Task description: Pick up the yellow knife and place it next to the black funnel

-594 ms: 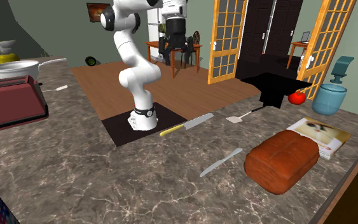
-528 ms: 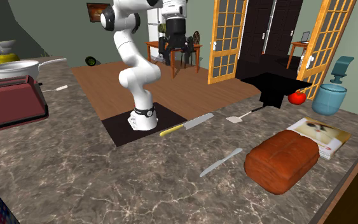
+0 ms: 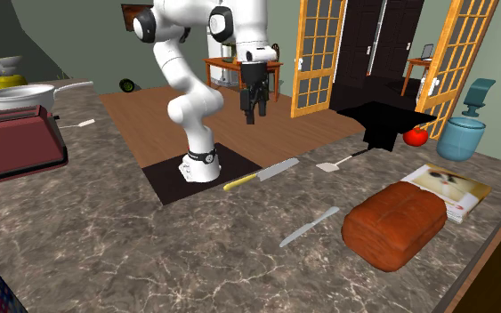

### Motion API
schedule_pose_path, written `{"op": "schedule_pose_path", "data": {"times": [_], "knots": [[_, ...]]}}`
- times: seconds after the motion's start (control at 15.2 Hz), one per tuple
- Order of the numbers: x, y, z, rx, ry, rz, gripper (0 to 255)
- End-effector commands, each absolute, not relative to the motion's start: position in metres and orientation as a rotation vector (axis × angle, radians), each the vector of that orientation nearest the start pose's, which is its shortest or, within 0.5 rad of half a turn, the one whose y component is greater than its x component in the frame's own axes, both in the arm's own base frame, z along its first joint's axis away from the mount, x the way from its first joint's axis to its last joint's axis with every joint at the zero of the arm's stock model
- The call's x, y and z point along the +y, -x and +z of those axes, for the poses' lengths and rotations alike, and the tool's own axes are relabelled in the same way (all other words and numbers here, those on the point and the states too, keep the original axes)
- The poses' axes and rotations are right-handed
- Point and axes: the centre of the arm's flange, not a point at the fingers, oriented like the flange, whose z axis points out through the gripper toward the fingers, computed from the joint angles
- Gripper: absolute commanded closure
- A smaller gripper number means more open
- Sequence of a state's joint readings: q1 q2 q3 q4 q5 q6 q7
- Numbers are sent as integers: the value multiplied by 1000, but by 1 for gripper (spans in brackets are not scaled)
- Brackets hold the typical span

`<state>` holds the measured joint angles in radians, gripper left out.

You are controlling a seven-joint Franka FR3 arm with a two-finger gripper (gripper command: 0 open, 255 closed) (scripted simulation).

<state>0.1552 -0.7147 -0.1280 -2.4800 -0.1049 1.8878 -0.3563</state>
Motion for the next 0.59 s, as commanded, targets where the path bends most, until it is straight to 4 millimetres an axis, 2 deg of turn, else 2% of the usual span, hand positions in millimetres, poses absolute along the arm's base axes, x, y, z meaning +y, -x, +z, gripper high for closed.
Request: {"op": "schedule_pose_path", "data": {"times": [0.0,0.53], "knots": [[-3,-356,508,-945,3021,-162,0],[15,-375,406,-1823,2552,-61,0]]}}
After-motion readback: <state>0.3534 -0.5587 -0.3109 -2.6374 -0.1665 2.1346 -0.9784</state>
